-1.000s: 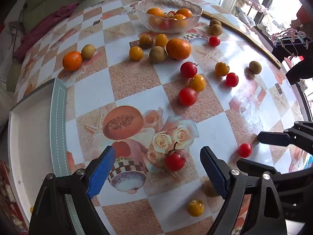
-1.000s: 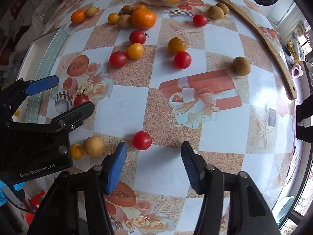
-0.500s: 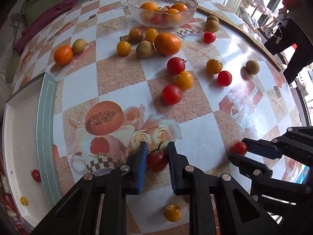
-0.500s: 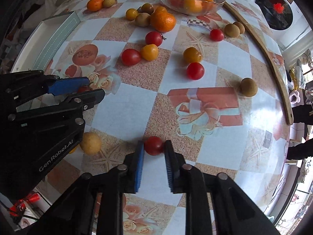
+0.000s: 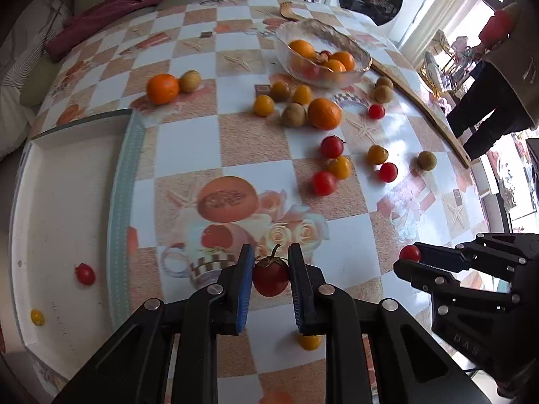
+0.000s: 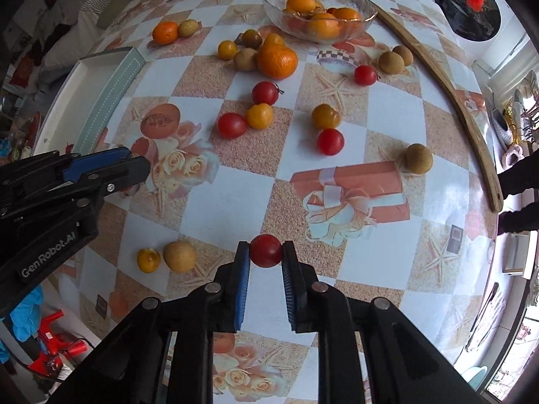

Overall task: Organize fruits
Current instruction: 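Carry both red tomatoes into the white tray and release them, then grasp a yellow cherry tomato with left tool while right tool grasps a red tomato, then carry both tomatoes into the white tray and open both tools, then return both tools to the table and grasp a brown kiwi fruit with left tool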

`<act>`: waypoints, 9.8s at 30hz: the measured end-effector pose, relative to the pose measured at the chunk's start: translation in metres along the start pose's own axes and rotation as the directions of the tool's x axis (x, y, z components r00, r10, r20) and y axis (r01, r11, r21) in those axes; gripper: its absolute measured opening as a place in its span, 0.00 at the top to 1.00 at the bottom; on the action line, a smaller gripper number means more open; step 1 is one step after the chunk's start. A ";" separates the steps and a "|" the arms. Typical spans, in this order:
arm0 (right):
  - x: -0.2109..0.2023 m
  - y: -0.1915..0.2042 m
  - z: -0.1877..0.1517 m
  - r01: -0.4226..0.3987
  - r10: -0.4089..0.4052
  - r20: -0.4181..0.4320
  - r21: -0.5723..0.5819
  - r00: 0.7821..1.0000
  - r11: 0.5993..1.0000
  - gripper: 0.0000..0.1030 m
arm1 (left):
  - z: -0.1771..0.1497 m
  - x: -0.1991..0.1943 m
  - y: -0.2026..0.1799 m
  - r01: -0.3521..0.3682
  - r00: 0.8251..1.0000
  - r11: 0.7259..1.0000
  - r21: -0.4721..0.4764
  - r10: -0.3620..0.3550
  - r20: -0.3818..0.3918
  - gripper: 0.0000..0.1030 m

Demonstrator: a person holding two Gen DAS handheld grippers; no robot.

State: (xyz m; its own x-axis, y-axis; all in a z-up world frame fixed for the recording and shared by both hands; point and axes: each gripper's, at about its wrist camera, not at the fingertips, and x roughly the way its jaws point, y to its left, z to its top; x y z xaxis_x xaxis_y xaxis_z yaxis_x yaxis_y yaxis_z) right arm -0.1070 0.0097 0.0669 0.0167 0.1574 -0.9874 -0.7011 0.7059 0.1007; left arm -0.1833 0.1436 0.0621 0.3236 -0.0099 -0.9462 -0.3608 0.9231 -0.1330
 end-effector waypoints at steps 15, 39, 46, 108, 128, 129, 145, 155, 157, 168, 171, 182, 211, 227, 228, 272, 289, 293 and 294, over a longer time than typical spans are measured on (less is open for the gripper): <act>-0.012 0.070 0.032 -0.058 0.061 0.020 -0.101 0.998 0.993 0.80 | -0.029 -0.040 0.094 -0.046 0.997 0.980 -0.192 0.056 0.049 0.78; 0.025 0.234 0.122 -0.171 0.174 -0.015 -0.279 0.985 0.945 0.80 | -0.031 -0.041 0.234 -0.176 0.976 0.901 -0.396 0.212 0.048 0.78; 0.047 0.249 0.141 -0.160 0.155 -0.040 -0.273 0.987 0.949 0.80 | -0.028 -0.019 0.244 -0.219 0.973 0.897 -0.385 0.233 -0.011 0.78; 0.005 0.046 0.035 -0.001 0.000 -0.036 -0.045 0.999 0.999 0.16 | -0.038 -0.043 0.060 -0.263 0.962 0.950 -0.168 0.272 0.036 0.14; 0.012 -0.053 0.023 -0.079 0.072 -0.050 -0.146 0.996 0.986 0.16 | -0.077 0.003 -0.046 -0.304 0.949 0.888 -0.345 0.313 -0.032 0.15; 0.013 -0.053 0.023 -0.076 0.069 -0.047 -0.154 0.996 0.985 0.16 | -0.079 0.005 -0.046 -0.302 0.950 0.889 -0.345 0.309 -0.036 0.15; 0.030 -0.038 0.040 -0.028 0.028 0.002 -0.179 1.000 0.984 0.33 | -0.066 0.037 -0.045 -0.288 0.955 0.908 -0.306 0.294 -0.026 0.29; 0.033 -0.020 0.056 0.018 -0.011 0.039 -0.199 0.999 0.980 0.71 | -0.058 0.040 -0.058 -0.225 0.973 0.938 -0.265 0.230 -0.012 0.71; 0.034 -0.020 0.058 0.011 -0.003 0.038 -0.195 0.999 0.981 0.79 | -0.055 0.040 -0.058 -0.227 0.973 0.940 -0.254 0.231 -0.017 0.78; 0.018 -0.029 0.047 -0.089 0.091 0.006 -0.154 0.996 0.984 0.79 | -0.068 0.027 -0.021 -0.100 0.994 0.903 -0.417 0.107 -0.006 0.81; 0.015 -0.024 0.042 -0.107 0.109 0.002 -0.158 0.994 0.982 0.79 | -0.069 0.024 -0.019 -0.098 0.994 0.903 -0.419 0.108 -0.001 0.81; 0.004 0.001 0.033 -0.144 0.147 -0.002 -0.191 0.989 0.971 0.79 | -0.073 -0.004 -0.007 -0.096 0.991 0.894 -0.437 0.126 0.041 0.81; -0.009 0.159 0.076 -0.229 0.243 -0.001 -0.338 0.970 0.913 0.79 | -0.099 -0.061 0.146 -0.181 0.954 0.771 -0.610 0.289 0.083 0.81; 0.039 0.233 0.137 -0.174 0.185 0.001 -0.332 0.983 0.927 0.79 | -0.086 -0.029 0.199 -0.216 0.959 0.780 -0.587 0.282 0.023 0.81; 0.042 0.234 0.141 -0.169 0.180 0.002 -0.328 0.984 0.929 0.79 | -0.086 -0.028 0.201 -0.216 0.959 0.779 -0.588 0.281 0.020 0.81; -0.007 0.156 0.097 -0.116 0.135 0.055 -0.269 0.989 0.956 0.14 | -0.079 -0.050 0.122 -0.271 0.945 0.855 -0.442 0.323 0.047 0.31; -0.016 -0.066 0.040 -0.003 0.008 0.025 -0.195 1.000 0.981 0.14 | -0.032 0.008 -0.040 -0.268 0.956 0.840 -0.471 0.292 -0.022 0.31; -0.012 -0.100 0.046 -0.040 0.043 0.011 -0.243 0.999 0.969 0.14 | -0.028 0.020 -0.064 -0.304 0.944 0.781 -0.546 0.324 -0.062 0.31; -0.009 -0.108 0.047 -0.048 0.050 0.002 -0.255 0.999 0.966 0.14 | -0.028 0.024 -0.069 -0.309 0.942 0.766 -0.564 0.328 -0.071 0.30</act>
State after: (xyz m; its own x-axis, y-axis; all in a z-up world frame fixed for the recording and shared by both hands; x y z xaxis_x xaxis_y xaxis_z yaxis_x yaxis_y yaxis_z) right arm 0.0019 -0.0353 0.0712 -0.0169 0.1942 -0.9808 -0.8595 0.4984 0.1134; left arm -0.1755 0.0690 0.0405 0.1247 0.2664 -0.9558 -0.8698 0.4929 0.0239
